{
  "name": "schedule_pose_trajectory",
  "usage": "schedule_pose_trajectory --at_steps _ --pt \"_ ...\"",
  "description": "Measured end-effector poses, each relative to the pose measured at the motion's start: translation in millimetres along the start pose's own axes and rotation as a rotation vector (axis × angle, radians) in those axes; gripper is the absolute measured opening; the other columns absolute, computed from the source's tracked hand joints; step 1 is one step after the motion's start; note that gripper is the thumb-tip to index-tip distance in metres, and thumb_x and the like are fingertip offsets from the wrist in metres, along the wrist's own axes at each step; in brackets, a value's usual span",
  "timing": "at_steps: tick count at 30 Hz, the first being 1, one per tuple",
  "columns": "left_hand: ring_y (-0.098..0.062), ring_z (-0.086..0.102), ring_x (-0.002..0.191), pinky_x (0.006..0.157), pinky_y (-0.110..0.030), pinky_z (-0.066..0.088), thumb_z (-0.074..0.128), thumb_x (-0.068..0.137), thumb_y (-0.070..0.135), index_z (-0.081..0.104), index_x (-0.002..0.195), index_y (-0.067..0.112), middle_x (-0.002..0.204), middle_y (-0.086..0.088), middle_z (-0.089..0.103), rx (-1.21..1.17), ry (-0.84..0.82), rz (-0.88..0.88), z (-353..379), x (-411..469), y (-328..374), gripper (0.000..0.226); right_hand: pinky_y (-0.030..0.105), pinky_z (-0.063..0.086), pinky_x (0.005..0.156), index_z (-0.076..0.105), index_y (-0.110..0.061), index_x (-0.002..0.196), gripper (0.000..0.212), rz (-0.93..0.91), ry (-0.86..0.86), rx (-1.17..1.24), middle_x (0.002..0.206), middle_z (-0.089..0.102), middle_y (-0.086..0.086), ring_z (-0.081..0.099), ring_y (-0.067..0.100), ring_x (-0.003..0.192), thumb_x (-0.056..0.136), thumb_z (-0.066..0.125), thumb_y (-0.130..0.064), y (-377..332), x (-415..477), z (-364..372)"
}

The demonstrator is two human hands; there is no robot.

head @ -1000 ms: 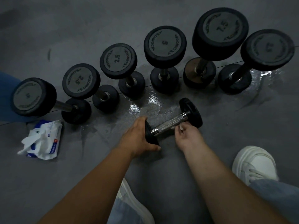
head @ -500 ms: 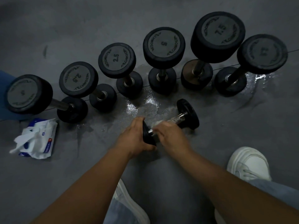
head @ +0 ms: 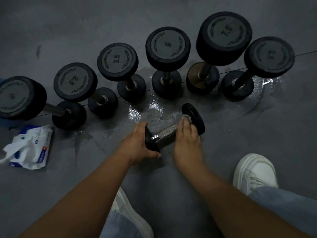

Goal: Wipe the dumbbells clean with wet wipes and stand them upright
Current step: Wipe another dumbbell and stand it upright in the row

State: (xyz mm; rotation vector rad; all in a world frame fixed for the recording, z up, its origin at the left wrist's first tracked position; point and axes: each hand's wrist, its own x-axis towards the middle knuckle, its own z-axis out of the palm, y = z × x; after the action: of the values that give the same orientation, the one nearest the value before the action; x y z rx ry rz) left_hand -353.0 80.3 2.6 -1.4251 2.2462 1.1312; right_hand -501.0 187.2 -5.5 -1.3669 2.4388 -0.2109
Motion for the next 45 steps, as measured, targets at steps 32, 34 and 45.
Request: schedule_pose_trajectory --at_steps 32,34,45 --pt "-0.026 0.046 0.131 0.104 -0.046 0.044 0.09 0.048 0.052 0.018 0.149 0.025 0.153 0.007 0.025 0.076 0.095 0.059 11.5 -17.8 7.7 0.127 0.026 0.03 0.108 0.047 -0.001 0.136 0.065 0.118 0.12 0.503 0.141 0.046 0.013 0.045 0.03 0.12 0.073 0.047 0.012 1.4 -5.9 0.1" --pt "-0.027 0.047 0.13 0.103 -0.042 0.044 0.09 0.05 0.047 0.022 0.149 0.021 0.152 0.004 0.028 0.084 0.12 0.084 12.0 -19.9 10.0 0.123 0.021 0.028 0.107 0.053 0.001 0.129 0.062 0.039 0.1 0.511 0.134 0.053 0.014 0.049 0.032 0.119 0.069 0.045 0.011 -7.6 -18.0 -0.7" --pt "-0.023 0.027 0.146 0.112 -0.03 0.03 0.087 0.06 0.037 0.023 0.152 0.012 0.162 -0.004 0.019 0.142 0.144 0.148 7.8 -23.2 12.8 0.115 0.039 0.046 0.094 0.056 -0.008 0.12 0.05 -0.111 -0.06 0.4 0.129 0.053 0.011 0.049 0.033 0.107 0.073 0.045 0.003 -17.1 -5.8 6.4"
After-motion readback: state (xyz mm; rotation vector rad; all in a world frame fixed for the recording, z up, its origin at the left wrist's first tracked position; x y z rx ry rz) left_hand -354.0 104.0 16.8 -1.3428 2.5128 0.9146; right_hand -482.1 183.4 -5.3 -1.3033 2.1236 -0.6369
